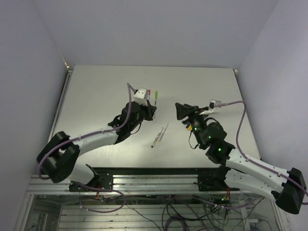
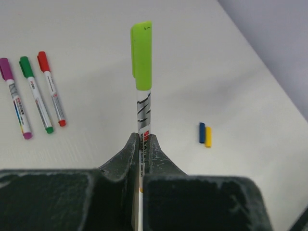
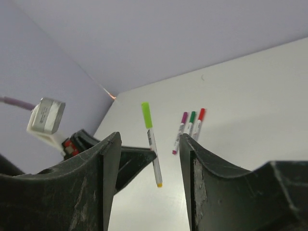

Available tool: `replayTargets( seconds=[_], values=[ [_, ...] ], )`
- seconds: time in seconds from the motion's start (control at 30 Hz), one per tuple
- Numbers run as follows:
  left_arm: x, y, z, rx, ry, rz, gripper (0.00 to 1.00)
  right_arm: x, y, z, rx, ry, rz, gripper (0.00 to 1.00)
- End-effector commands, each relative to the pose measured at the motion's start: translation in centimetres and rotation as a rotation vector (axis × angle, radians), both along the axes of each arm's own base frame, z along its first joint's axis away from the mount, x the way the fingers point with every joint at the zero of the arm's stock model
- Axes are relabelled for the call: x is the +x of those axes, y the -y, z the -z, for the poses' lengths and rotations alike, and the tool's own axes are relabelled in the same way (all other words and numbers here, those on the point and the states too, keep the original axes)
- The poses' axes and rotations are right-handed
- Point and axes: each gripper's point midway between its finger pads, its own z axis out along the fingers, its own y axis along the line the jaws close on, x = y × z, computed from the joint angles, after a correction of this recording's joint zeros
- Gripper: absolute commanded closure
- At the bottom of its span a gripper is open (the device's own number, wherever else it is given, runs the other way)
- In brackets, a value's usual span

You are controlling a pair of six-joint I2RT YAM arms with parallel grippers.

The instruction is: Insert the pens into the pen caps

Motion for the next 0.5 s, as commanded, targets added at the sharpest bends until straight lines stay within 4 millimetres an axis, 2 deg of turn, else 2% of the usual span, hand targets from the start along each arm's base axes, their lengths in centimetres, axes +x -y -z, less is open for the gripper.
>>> replayTargets(
  seconds=[0.0, 0.3, 0.37, 0.47],
  values=[
    [3.3, 0.1, 0.4, 0.104, 0.006, -0.081, 0.93, -0.3, 2.0, 3.2, -0.099, -0.086, 0.068, 0.49],
    [9.5, 2.4, 6.2, 0.295, -0.13, -0.103, 0.93, -1.0, 4.3, 4.3, -0.148, -0.156, 0.134, 0.48],
    [10.6, 2.6, 8.0, 0.328, -0.167, -0.111, 0.93, -1.1, 4.8, 4.5, -0.146, -0.165, 0.149, 0.48],
    [12.3, 2.5, 9.3, 0.359, -0.204, -0.13, 0.93, -1.3, 5.3, 5.0, -0.145, -0.179, 0.162, 0.48]
  ],
)
